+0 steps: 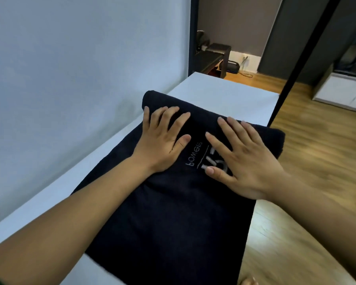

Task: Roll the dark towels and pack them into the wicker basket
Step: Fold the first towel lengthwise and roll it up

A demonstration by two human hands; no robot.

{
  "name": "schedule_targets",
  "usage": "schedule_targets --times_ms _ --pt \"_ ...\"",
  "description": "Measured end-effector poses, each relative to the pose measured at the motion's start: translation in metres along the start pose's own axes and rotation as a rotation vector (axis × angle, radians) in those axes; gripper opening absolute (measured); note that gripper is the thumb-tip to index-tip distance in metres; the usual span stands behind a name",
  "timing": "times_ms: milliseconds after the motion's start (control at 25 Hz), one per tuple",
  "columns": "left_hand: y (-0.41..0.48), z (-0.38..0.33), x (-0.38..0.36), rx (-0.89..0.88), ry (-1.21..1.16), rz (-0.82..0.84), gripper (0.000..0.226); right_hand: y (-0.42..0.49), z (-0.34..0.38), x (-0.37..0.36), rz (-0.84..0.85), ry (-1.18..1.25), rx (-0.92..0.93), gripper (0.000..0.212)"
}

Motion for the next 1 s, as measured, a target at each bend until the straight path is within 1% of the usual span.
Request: schedule_targets --times_ms 40,80,240,320,360,400,480,520,600,640,680,760,880,1000 --pt "0.001 -0.001 0.007 -0.017 0.017 -0.065 0.057 -0.006 0.006 0.001 0.006 0.023 0.002 0.086" --pt "0.003 -0.001 0.011 -0.03 0.016 -0.088 0.058 -0.012 0.013 -0.001 0.015 0.041 0.011 0.086" --pt "0.009 0.003 0.001 0.001 -0.09 -0.001 0.059 -0.023 0.03 0.002 0.051 0.051 0.023 0.079" --pt "0.013 0.008 0.001 -0.009 -0.035 0.033 0.057 -0.006 0.011 0.027 0.012 0.119 -0.038 0.069" --pt "0.019 0.011 0.004 -0.045 0.004 0.063 0.056 0.008 -0.003 0.041 -0.025 0.149 -0.06 0.062" --pt "0.027 0.013 0.007 -0.112 0.049 0.114 0.056 0.022 -0.014 0.051 -0.033 0.128 -0.057 0.059" --pt "0.049 0.014 0.009 -0.262 0.139 0.245 0.062 0.04 -0.021 0.048 0.014 -0.019 -0.023 0.064" --pt "0.059 0.017 0.006 -0.291 0.148 0.302 0.064 0.045 -0.025 0.038 0.053 -0.077 -0.035 0.067" --pt "0.071 0.02 -0.009 -0.27 0.123 0.367 0.062 0.049 -0.038 0.014 0.109 -0.12 -0.141 0.07" --pt "0.074 0.02 -0.018 -0.248 0.1 0.368 0.06 0.049 -0.045 0.008 0.106 -0.115 -0.195 0.07" --pt "0.077 0.02 -0.027 -0.227 0.084 0.358 0.058 0.053 -0.051 0.007 0.088 -0.107 -0.211 0.069" --pt "0.087 0.023 -0.04 -0.213 0.083 0.333 0.055 0.064 -0.061 0.006 0.071 -0.079 -0.177 0.066" --pt "0.113 0.03 -0.049 -0.192 0.033 0.36 0.054 0.082 -0.077 -0.001 0.138 -0.02 -0.146 0.065" --pt "0.125 0.033 -0.055 -0.171 -0.023 0.382 0.056 0.085 -0.085 -0.003 0.108 -0.046 -0.197 0.062"
Point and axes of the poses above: each hand's wrist, its own y-axis towards the middle knuckle, its own x-axis out of the back of the hand, z = x × y, the point moved 10 cm from there along y, towards the middle knuckle, and after that the axes turned 4 degrees about -x, right-handed, at the moved point
